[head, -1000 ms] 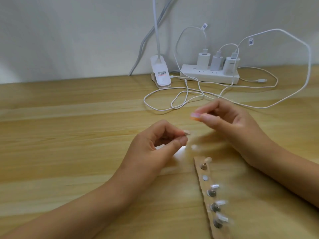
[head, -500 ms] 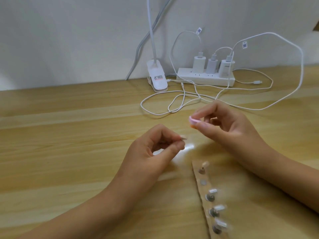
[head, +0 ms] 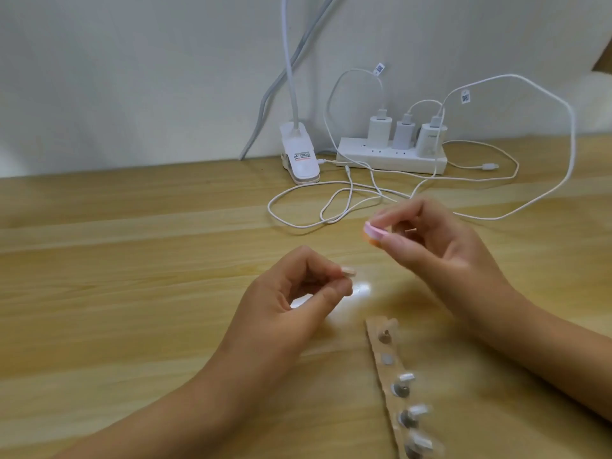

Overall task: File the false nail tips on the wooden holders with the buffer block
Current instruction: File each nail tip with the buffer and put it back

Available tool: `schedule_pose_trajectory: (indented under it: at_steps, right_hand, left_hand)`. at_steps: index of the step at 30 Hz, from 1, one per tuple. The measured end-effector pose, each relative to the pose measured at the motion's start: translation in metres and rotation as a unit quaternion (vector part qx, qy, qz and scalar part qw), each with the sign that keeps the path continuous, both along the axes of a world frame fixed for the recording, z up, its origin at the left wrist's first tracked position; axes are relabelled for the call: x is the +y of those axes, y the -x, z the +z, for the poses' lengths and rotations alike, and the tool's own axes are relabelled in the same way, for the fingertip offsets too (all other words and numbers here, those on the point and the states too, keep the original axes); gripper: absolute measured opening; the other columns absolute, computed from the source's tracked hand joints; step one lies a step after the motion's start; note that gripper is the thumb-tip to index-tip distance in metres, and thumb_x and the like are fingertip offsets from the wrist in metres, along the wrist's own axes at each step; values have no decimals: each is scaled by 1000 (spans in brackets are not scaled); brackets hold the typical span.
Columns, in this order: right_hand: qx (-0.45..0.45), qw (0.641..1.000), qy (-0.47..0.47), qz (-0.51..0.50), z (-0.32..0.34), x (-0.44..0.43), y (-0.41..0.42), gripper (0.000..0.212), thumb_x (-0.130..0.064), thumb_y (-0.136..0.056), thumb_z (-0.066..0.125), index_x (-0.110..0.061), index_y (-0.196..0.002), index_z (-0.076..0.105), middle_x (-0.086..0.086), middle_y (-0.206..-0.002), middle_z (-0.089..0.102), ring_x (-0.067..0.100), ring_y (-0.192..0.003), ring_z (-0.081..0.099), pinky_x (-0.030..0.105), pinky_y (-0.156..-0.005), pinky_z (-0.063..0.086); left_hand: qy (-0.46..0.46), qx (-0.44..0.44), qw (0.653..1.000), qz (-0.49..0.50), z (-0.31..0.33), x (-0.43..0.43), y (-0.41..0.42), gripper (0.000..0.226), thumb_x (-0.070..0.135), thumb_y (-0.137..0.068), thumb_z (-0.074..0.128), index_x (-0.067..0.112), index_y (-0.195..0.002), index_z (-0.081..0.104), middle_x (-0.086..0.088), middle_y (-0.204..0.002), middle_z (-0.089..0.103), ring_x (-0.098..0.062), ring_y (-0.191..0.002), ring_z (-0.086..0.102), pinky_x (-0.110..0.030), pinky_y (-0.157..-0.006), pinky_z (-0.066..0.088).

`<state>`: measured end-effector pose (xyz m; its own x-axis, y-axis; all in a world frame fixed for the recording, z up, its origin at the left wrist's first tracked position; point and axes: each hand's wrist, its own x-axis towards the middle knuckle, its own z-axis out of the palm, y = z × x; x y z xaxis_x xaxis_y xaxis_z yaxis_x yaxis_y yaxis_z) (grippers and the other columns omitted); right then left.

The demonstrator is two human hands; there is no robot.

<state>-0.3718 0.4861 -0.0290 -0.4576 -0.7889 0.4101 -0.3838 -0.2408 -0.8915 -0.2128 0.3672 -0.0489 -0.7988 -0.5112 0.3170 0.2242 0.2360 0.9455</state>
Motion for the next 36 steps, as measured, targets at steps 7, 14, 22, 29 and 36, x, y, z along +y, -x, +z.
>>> schedule_pose_trajectory:
  at_steps: [7, 14, 22, 29, 36]
  right_hand:
    - [6, 1000, -4, -8, -2, 0, 2, 16, -37, -85, 77, -26, -91, 66, -1, -98, 67, 30, -86, 55, 41, -82, 44]
    - [3, 1000, 4, -2, -4, 0, 1, 15, -40, -84, 76, -30, -90, 66, 2, -94, 66, 26, -86, 55, 39, -83, 43]
    - [30, 999, -5, 20, -4, 0, -3, 15, -40, -84, 73, -29, -93, 66, 6, -93, 63, 27, -85, 53, 34, -83, 45]
    - [11, 1000, 4, 19, -2, 0, -5, 27, -50, -78, 74, -29, -93, 67, 11, -96, 64, 29, -87, 55, 38, -85, 44]
    - [138, 989, 57, 14, 0, 4, -8, 16, -33, -88, 70, -23, -99, 63, -5, -102, 67, 24, -92, 59, 35, -82, 43]
  left_hand:
    - [-15, 6, 1000, 3, -1, 0, 0, 6, 34, -77, 70, 31, -79, 65, 7, -84, 73, -10, -86, 69, -17, -80, 50]
    - [-14, 4, 1000, -4, 1, -1, 0, 6, 32, -79, 69, 28, -81, 65, 7, -82, 72, -7, -85, 68, -15, -78, 49]
    - [-26, 5, 1000, 1, 2, 0, -1, 5, 33, -78, 69, 31, -80, 65, 7, -83, 72, -9, -86, 69, -17, -80, 50]
    - [-33, 0, 999, 9, 7, 3, -1, 11, 18, -82, 67, 28, -78, 64, 7, -82, 73, -6, -84, 69, -14, -77, 49]
    - [-68, -15, 998, 8, 10, 5, -1, 3, 20, -77, 70, 23, -79, 70, 4, -78, 72, -6, -78, 67, -16, -75, 51]
